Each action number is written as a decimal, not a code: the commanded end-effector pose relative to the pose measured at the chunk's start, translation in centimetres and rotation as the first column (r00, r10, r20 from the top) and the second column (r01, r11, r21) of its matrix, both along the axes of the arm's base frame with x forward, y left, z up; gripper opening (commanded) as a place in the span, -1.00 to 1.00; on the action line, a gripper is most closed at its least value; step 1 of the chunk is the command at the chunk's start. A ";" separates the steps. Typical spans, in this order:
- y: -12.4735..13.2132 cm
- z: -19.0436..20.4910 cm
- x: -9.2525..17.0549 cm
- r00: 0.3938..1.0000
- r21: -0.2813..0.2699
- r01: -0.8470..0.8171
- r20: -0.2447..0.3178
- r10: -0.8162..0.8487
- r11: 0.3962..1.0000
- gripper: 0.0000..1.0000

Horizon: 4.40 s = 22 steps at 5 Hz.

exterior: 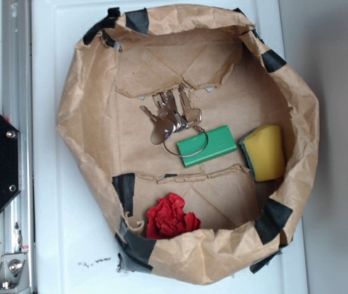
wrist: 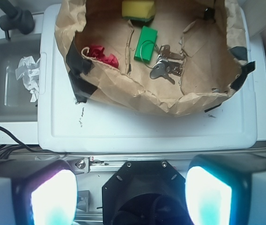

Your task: Grab the silver keys.

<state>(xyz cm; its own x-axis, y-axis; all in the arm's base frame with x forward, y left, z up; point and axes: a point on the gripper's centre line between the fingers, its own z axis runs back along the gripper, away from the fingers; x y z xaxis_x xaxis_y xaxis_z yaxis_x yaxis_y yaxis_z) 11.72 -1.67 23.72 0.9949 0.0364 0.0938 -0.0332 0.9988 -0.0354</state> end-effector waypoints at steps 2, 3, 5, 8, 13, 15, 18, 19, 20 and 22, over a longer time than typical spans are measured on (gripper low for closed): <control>0.1 -2.5 3.4 0.999 0.036 0.027 0.031 -0.028 0.999 1.00; 0.4 -4.2 6.2 1.000 0.063 0.019 0.000 -0.019 0.998 1.00; 1.5 -8.0 10.7 0.999 0.121 0.021 -0.034 -0.017 0.992 1.00; 4.9 -9.3 13.5 1.000 0.022 0.008 -0.003 -0.008 1.000 1.00; 2.3 -13.3 15.0 0.999 0.060 0.050 -0.023 -0.048 0.997 1.00; 2.3 -13.3 15.0 0.999 0.060 0.050 -0.023 -0.048 0.997 1.00; 3.7 -16.4 16.1 0.999 0.042 -0.008 0.040 0.007 0.999 1.00; 4.9 -17.7 16.9 0.995 0.039 -0.094 0.026 0.093 0.995 1.00; 5.3 -18.8 17.6 0.992 0.078 -0.127 0.019 0.126 0.989 1.00; 5.5 -19.9 17.9 0.991 0.114 -0.134 0.017 0.133 0.984 1.00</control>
<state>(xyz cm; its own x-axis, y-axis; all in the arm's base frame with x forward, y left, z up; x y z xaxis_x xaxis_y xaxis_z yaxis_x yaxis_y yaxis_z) 29.52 4.06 3.51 0.9814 0.1659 0.0967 -0.1735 0.9819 0.0763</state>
